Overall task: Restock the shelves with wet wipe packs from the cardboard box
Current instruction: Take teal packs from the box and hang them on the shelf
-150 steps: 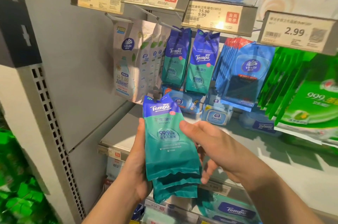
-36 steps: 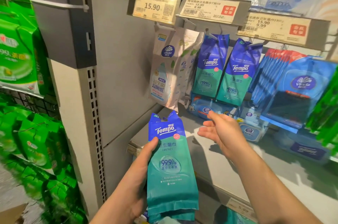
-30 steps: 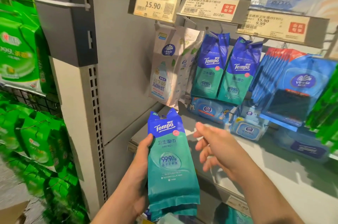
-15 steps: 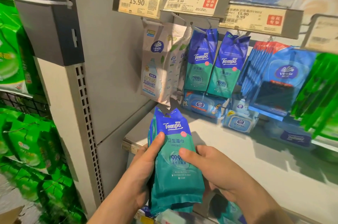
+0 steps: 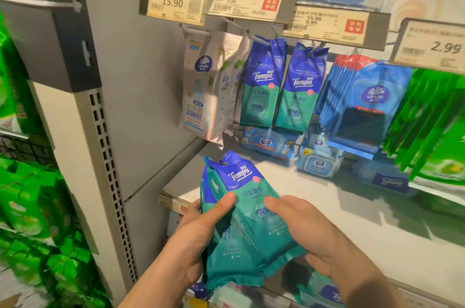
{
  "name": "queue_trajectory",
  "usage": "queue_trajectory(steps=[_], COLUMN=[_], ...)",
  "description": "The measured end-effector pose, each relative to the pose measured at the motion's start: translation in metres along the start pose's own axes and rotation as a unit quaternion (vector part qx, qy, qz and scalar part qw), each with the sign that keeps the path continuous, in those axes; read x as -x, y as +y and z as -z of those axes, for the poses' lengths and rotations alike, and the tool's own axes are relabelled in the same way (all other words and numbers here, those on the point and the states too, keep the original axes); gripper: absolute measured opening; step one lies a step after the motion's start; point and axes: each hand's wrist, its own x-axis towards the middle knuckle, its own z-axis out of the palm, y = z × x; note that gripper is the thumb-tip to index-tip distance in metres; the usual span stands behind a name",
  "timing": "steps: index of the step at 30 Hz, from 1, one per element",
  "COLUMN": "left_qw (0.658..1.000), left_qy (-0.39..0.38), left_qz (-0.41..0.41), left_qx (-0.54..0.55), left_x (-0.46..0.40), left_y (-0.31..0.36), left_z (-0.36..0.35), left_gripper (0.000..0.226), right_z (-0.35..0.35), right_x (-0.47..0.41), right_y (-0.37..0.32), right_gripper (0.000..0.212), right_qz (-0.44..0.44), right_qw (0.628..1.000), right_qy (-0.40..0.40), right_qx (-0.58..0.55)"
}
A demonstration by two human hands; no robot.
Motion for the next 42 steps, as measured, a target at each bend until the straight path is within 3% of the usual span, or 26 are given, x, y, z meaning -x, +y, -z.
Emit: queue_trajectory(steps=[4,7,9,14,19,31,39,42], left_qw=[1.0,0.999,0.999,0.999,0.999,0.998,0.999,0.999], left_qy=[0.011,0.016,0.018,0.023,0.02,0.037,0.039,0.037], left_qz=[-0.02,-0.028,-0.025,-0.021,-0.02,-0.015,-0.01,-0.006], left_qx=[-0.016,-0.036,-0.043,-0.04,-0.037,-0.039,-0.037,-0.037], left_x=[0.0,-0.001,-0.001,-0.005,-0.005,-0.002,-0.004,-0.006], left_y=[0.003,0.007,0.009,0.011,0.012,0.017,0.02,0.02], left_z=[0.005,0.009,0.012,0.016,0.018,0.026,0.027,0.027], left_gripper=[0.058,0.047,0.04,0.041,0.045,0.055,0.066,0.066], right_z=[0.004,0.012,0.014,0.006,-0.003,-0.013,-0.012,-0.011], right_x=[-0.003,-0.002,0.004,0.013,0.005,-0.021,-0.038,-0.044], right_y=[0.0,-0.001,-0.008,-0.039,-0.071,-0.086,-0.066,-0.06], right_gripper=[0.03,0.022,0.02,0.031,0.051,0.03,0.035,0.049], right_qz=[0.065,0.173,0.233,0.366,0.44,0.428,0.387,0.36], right_qw=[0.995,0.96,0.938,0.9,0.868,0.876,0.897,0.915], right_qy=[0.063,0.164,0.205,0.207,0.21,0.213,0.209,0.17], right_qx=[0.039,0.146,0.152,0.114,0.097,0.06,0.036,0.064])
